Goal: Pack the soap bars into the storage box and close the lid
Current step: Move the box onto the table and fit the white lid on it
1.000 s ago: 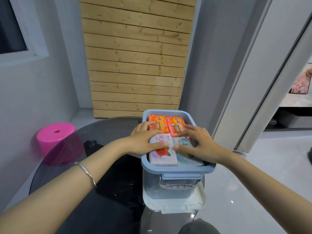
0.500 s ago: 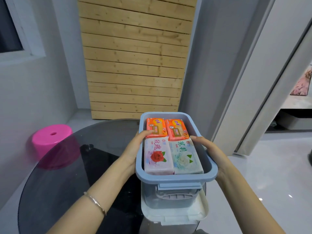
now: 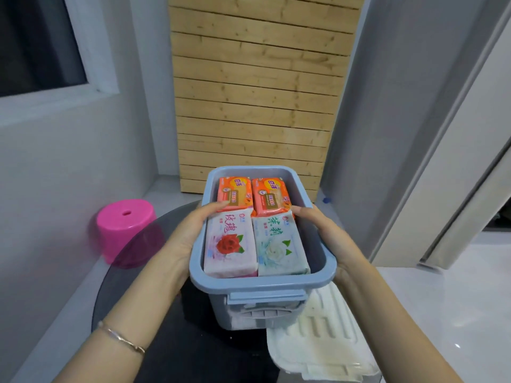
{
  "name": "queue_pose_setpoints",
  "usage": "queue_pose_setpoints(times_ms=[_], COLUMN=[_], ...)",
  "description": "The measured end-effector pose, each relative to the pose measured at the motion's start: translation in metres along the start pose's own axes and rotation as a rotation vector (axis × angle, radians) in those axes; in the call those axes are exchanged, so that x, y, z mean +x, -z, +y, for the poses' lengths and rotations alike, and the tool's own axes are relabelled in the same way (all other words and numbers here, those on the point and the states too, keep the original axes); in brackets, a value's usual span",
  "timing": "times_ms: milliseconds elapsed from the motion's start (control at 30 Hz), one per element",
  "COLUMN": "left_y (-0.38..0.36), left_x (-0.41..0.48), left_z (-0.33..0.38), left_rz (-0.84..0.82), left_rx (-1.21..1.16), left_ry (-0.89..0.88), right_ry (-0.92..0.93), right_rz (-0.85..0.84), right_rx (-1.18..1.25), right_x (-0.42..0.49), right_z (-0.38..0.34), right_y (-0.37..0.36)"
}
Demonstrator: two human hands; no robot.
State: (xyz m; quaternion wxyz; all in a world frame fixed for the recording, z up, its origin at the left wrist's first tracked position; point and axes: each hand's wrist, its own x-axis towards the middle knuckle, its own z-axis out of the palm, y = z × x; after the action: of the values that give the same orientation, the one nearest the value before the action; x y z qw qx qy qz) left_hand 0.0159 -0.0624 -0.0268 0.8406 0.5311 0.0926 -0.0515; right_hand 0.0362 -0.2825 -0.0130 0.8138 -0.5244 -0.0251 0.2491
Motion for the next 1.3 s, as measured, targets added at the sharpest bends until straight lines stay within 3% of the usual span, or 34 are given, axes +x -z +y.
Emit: queue_pose_setpoints(times_ms=[367,600,667,800,900,1033,1300], left_y=[0.082,0.077,0.075,0.072,0.065,0.051,0.044], left_x=[-0.016,-0.003,-0.004,-0.021,-0.045,-0.071,-0.08], left_z=[0.011,0.005,0.006,0.006,-0.001,-0.016,-0.016], left_rz=[0.155,0.112,0.13,0.359,0.287,0.203,0.175], left_rx=[0.031,0.08,0.182,0.599,0.927,1.293,1.454], left_ry=[0.034,0.074,0.026,-0.216,-0.422,-0.478,-0.399], right_ry=[-0.093,-0.134,-0.13,0.006,0.017,-0.002,0.161], right_rz=[-0.063,-0.041,-0.033,0.023,0.008,0.013,-0.094], right_rx=[0.008,-0.073,-0.121,-0.439,-0.702,-0.949,-1.241], right_x=[0.044,0.05,0.044,0.014,-0.02,-0.056,-0.08], right_z=[0.059,0.046,0.044,0.056,0.075,0.102,0.146], right_y=[-0.059,-0.046,-0.039,-0.007,0.021,0.044,0.051])
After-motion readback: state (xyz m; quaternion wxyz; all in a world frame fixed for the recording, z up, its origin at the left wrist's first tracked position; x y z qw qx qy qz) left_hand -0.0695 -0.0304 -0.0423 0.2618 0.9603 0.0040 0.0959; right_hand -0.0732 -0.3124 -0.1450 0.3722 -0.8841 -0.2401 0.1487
